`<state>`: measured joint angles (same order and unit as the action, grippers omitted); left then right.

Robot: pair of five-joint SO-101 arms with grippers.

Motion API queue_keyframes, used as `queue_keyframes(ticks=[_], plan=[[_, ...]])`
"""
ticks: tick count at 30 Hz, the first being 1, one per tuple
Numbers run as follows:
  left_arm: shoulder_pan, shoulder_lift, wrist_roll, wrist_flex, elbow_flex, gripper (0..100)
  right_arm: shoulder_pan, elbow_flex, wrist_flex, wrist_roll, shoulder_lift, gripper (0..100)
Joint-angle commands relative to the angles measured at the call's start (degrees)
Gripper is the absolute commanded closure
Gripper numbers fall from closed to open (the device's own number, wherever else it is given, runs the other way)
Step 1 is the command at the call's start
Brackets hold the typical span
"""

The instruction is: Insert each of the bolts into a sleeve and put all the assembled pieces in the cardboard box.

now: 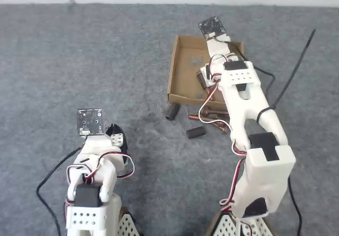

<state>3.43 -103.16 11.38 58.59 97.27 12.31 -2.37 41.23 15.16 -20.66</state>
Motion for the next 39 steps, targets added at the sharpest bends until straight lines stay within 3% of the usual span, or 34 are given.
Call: queue_keyframes(ticks=[1, 8, 13, 18, 26, 35, 39], plan=[[0.35, -1.32, -0.53, 0.35, -0.75, 99, -0.92, 2.99, 2.07, 0.7, 6.37, 99.3], [0.35, -1.32, -0.53, 0.35, -0.75, 99, 4.0, 3.08, 21.23, 0.26, 15.87, 98.6], [0.35, -1.32, -0.53, 0.35, -0.75, 99, 10.95, 3.08, 33.89, -10.2, 19.91, 98.6], [0.35, -1.32, -0.53, 0.35, -0.75, 99, 19.47, 3.25, 42.77, -15.3, 20.18, 98.6], [0.35, -1.32, -0.53, 0.35, -0.75, 99, 27.38, 1.67, 38.81, -26.37, 18.77, 98.2], [0.35, -1.32, -0.53, 0.35, -0.75, 99, 24.22, 1.49, 31.16, -28.22, 9.19, 97.3], [0.35, -1.32, -0.53, 0.35, -0.75, 99, 24.66, 1.85, 29.85, -30.15, 5.76, 87.2]])
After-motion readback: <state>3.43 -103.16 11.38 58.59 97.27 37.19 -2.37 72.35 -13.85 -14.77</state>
